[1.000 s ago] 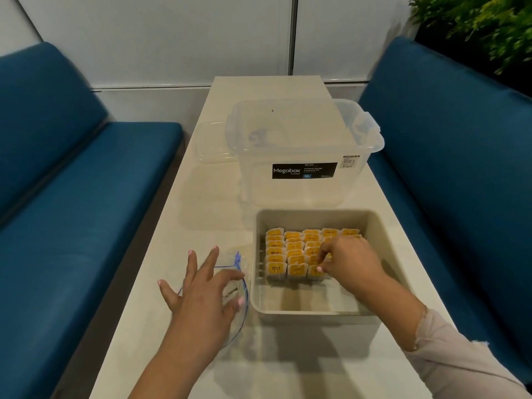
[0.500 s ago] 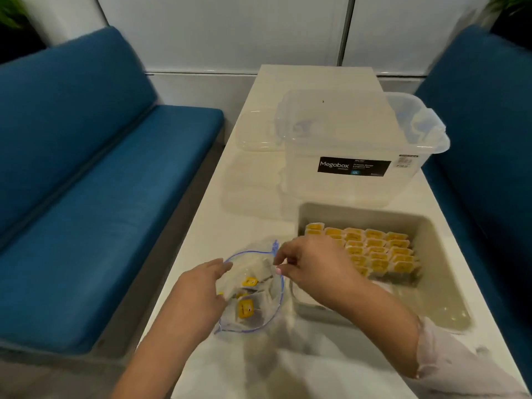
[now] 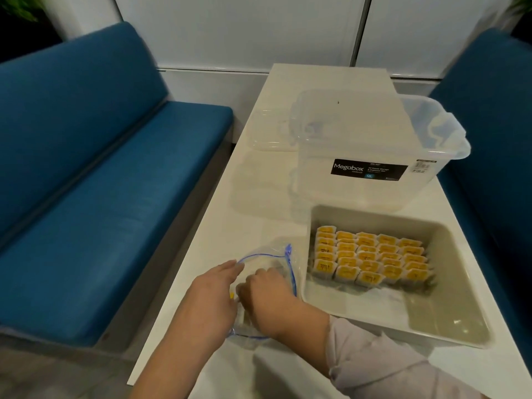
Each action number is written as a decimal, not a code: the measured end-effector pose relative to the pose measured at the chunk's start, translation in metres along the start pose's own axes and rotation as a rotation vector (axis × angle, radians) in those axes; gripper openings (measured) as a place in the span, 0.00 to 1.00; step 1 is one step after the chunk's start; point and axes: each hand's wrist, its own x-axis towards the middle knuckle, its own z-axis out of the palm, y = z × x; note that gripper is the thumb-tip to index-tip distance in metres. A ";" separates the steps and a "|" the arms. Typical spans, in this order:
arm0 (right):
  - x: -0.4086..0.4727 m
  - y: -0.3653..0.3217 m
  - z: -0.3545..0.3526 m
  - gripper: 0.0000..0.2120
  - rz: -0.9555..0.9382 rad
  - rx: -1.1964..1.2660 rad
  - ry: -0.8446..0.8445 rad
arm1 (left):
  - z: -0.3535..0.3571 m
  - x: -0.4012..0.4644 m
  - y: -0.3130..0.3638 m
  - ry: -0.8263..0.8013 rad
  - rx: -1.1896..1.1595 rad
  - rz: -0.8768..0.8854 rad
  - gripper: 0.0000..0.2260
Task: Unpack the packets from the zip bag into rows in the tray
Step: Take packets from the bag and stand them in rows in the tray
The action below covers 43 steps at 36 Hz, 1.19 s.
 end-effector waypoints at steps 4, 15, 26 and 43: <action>0.000 0.004 0.002 0.09 0.024 0.052 0.041 | 0.000 0.000 -0.001 -0.005 -0.004 -0.005 0.29; 0.002 0.014 -0.003 0.12 0.024 0.210 0.017 | 0.001 -0.001 -0.002 -0.013 0.008 0.008 0.29; -0.004 0.031 -0.028 0.07 0.054 0.485 0.004 | -0.002 -0.002 0.000 -0.003 0.001 -0.020 0.29; -0.036 0.063 -0.051 0.05 0.171 0.837 0.153 | -0.004 -0.001 0.009 -0.038 -0.018 -0.029 0.28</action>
